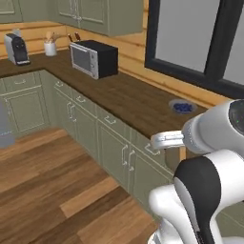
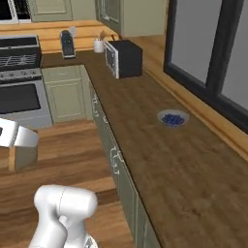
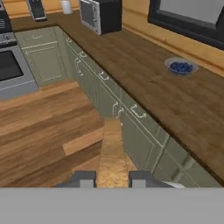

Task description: Start the toaster. Once the lever pops up, take the bread to the plate on the dining counter.

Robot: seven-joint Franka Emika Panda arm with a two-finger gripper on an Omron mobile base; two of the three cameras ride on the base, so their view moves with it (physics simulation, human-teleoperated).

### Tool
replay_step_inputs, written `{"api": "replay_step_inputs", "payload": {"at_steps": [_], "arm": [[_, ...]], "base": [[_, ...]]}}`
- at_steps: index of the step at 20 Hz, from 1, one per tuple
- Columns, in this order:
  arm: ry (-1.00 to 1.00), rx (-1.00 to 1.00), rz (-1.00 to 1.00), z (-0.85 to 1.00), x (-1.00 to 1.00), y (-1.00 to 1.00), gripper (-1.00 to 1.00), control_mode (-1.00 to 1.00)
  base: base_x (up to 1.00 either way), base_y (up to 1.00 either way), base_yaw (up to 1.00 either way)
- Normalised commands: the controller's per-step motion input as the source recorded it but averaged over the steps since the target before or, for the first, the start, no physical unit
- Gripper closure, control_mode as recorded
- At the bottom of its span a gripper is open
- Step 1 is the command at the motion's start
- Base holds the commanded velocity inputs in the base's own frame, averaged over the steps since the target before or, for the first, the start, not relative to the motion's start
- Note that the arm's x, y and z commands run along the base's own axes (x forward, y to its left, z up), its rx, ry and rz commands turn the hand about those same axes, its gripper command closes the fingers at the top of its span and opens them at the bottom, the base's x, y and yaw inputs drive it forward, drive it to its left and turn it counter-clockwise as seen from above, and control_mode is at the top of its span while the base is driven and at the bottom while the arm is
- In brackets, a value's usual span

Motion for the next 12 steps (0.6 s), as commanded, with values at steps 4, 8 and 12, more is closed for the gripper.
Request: {"api": "replay_step_inputs", "payload": {"at_steps": [4, 8, 12], "arm": [[0.00, 0.00, 0.00, 0.00, 0.00, 0.00, 1.00, 1.00], [0.00, 0.00, 0.00, 0.00, 0.00, 0.00, 1.00, 1.00], [0.00, 0.00, 0.00, 0.00, 0.00, 0.00, 1.00, 1.00]], "base": [[1.00, 0.53, 0.45], [1.00, 0.57, 0.40], [0.88, 0.72, 0.50]]}}
